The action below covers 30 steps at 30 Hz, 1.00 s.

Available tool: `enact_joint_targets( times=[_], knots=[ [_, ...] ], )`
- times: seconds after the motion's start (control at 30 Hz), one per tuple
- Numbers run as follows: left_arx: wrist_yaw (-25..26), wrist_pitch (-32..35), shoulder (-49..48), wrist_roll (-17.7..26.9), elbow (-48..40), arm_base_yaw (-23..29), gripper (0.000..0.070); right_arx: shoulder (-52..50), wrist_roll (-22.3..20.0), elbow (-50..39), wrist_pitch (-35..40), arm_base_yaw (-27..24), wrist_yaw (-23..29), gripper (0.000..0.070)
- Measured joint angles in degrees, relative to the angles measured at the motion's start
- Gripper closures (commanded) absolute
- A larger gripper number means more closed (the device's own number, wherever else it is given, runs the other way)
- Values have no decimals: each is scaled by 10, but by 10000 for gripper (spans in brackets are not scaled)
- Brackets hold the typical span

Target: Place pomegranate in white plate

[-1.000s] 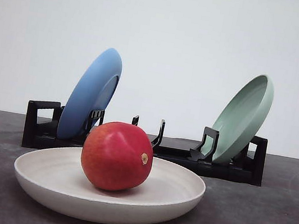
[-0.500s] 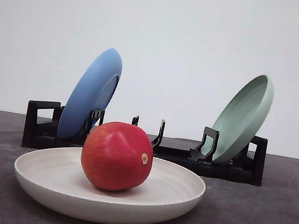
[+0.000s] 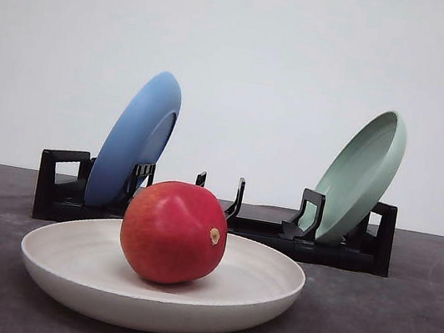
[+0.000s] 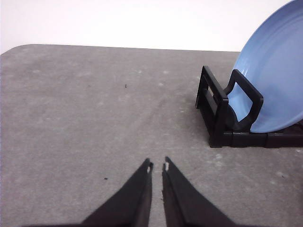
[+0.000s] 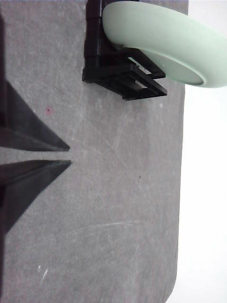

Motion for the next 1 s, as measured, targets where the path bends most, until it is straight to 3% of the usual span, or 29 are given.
enact_joint_targets(
  times=[1.0],
  knots=[
    [0, 0, 0, 0, 0, 0, 677, 0, 0, 0, 0, 0, 0, 673]
  ],
)
